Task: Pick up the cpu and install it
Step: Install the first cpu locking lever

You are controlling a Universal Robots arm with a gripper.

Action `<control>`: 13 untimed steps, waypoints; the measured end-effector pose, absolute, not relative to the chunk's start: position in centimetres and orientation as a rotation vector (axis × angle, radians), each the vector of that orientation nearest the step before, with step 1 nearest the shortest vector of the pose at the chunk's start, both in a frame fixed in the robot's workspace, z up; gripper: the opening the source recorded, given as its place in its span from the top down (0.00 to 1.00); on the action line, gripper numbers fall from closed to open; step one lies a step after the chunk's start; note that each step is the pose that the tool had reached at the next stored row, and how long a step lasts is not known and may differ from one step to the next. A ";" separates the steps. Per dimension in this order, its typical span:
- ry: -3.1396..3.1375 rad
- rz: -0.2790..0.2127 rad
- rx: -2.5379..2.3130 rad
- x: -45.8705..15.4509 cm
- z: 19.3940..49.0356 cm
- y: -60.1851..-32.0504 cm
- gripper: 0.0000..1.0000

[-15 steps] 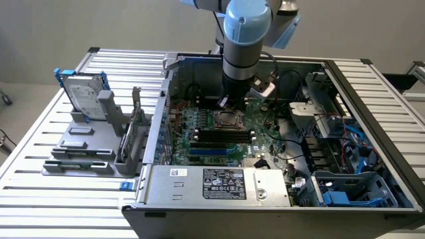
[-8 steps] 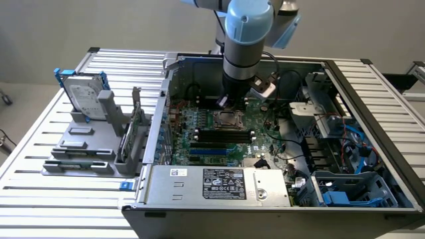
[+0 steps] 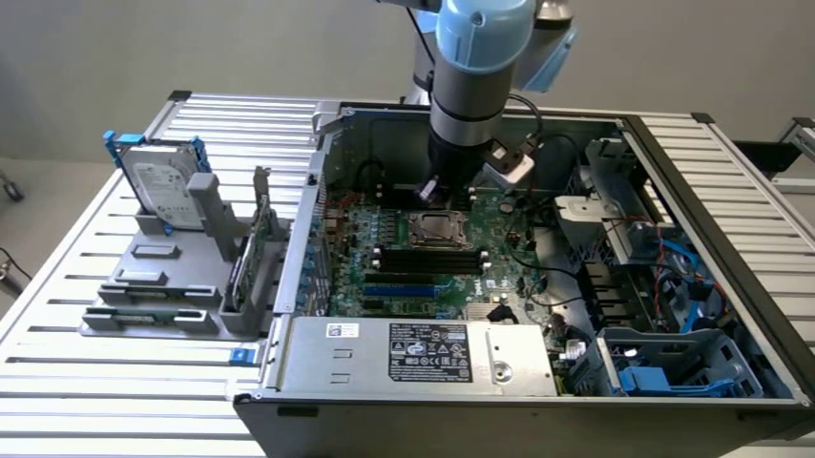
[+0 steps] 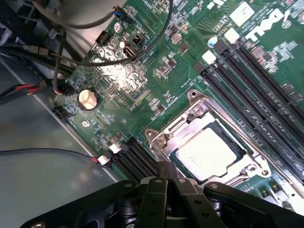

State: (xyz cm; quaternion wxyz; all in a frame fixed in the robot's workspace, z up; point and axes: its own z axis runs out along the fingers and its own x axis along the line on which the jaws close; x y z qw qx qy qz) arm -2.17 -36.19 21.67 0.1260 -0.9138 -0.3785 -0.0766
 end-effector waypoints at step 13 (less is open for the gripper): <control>-1.087 -0.185 -2.659 -2.2 23.0 -39.9 0.89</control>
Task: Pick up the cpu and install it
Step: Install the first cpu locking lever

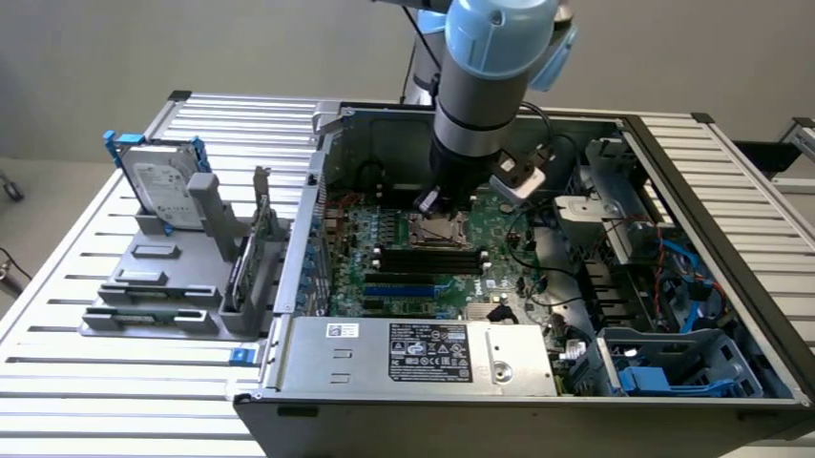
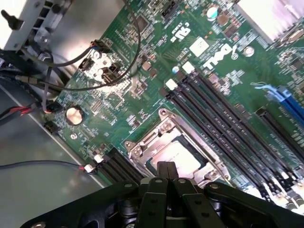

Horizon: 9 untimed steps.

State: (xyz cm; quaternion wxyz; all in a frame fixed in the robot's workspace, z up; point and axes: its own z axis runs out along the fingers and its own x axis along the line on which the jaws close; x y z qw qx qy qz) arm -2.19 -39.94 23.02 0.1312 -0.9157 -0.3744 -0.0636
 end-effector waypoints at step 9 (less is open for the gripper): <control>-1.083 -0.168 -2.657 -2.6 23.6 -41.9 0.89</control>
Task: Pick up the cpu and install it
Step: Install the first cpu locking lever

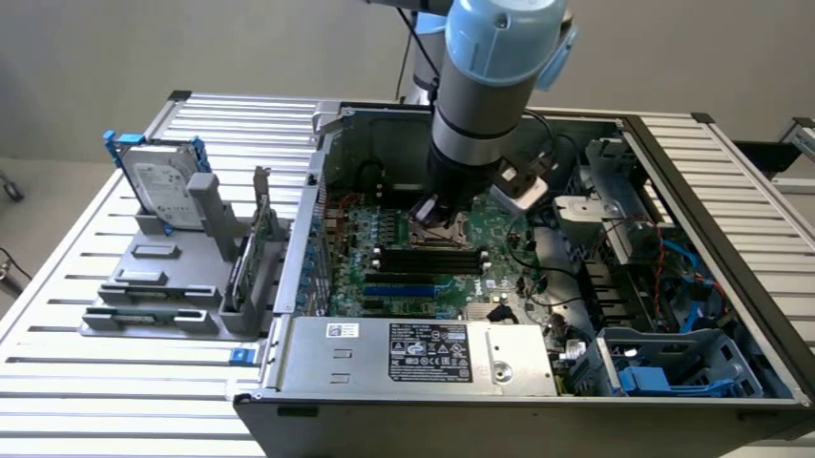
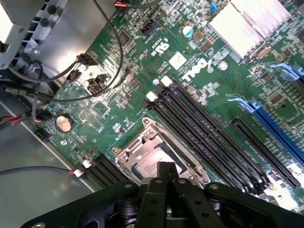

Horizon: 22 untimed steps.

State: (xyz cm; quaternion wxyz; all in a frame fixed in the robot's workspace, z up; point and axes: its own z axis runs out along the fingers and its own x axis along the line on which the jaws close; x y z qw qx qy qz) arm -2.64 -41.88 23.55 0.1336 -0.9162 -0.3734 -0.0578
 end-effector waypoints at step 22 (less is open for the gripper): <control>-1.063 -0.123 -2.645 -5.1 24.4 -43.4 0.89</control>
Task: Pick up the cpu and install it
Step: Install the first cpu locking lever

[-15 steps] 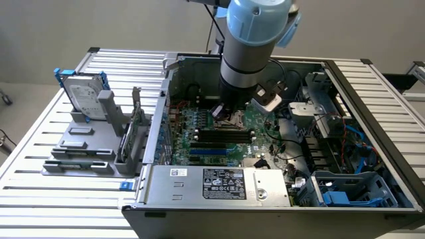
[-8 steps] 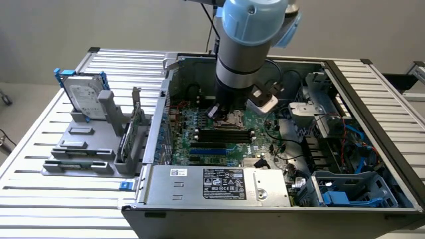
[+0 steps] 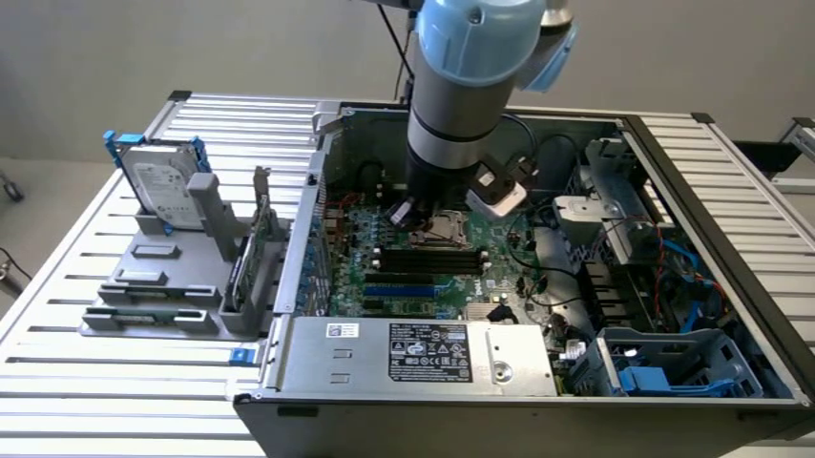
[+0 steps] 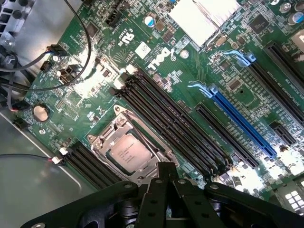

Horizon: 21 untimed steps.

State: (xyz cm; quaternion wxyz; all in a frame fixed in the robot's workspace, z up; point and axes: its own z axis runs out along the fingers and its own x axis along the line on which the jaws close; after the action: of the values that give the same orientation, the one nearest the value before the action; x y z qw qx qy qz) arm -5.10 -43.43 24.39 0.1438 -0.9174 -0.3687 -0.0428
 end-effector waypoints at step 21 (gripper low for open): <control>-1.058 -0.123 -2.646 -6.7 25.1 -43.1 0.89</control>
State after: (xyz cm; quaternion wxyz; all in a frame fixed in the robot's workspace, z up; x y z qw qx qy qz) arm -6.74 -43.07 25.06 0.1443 -0.9180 -0.3670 -0.0427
